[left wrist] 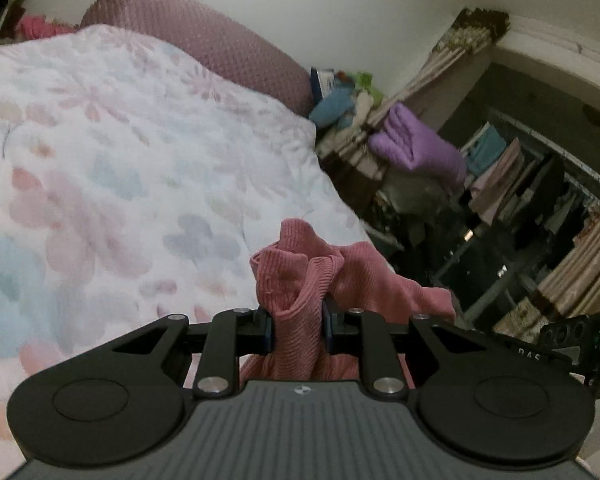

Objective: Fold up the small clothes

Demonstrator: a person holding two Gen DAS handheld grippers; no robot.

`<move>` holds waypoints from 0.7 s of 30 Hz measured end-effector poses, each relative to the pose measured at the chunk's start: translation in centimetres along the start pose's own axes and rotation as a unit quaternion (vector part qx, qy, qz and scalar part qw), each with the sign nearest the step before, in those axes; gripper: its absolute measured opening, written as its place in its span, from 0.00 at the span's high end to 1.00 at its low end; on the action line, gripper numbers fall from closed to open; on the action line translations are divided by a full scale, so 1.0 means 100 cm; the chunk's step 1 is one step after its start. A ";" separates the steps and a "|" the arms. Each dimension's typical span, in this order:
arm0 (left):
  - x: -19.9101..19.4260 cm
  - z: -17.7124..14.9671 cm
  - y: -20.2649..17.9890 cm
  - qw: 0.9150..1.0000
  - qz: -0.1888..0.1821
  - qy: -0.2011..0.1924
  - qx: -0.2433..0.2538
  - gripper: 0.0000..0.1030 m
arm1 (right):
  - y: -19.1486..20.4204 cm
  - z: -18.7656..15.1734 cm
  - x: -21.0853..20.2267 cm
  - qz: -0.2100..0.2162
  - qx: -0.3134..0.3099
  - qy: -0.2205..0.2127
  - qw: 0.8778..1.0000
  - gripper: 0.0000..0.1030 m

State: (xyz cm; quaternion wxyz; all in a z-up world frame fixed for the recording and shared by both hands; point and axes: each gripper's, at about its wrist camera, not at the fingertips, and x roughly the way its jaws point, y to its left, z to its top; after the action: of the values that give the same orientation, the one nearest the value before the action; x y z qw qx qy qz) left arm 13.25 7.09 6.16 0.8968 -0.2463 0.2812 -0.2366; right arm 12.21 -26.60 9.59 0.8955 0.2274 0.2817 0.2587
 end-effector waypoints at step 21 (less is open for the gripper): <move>0.177 -0.009 0.109 0.973 0.082 0.213 0.022 0.77 | -0.145 -0.026 0.154 -0.064 0.114 0.154 0.979 0.74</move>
State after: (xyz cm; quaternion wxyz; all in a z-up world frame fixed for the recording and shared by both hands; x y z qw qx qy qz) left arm 28.75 5.26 -7.61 0.8379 -0.1464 0.4795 -0.2159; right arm 26.35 -27.87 -6.34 0.8243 0.2666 0.4582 0.1988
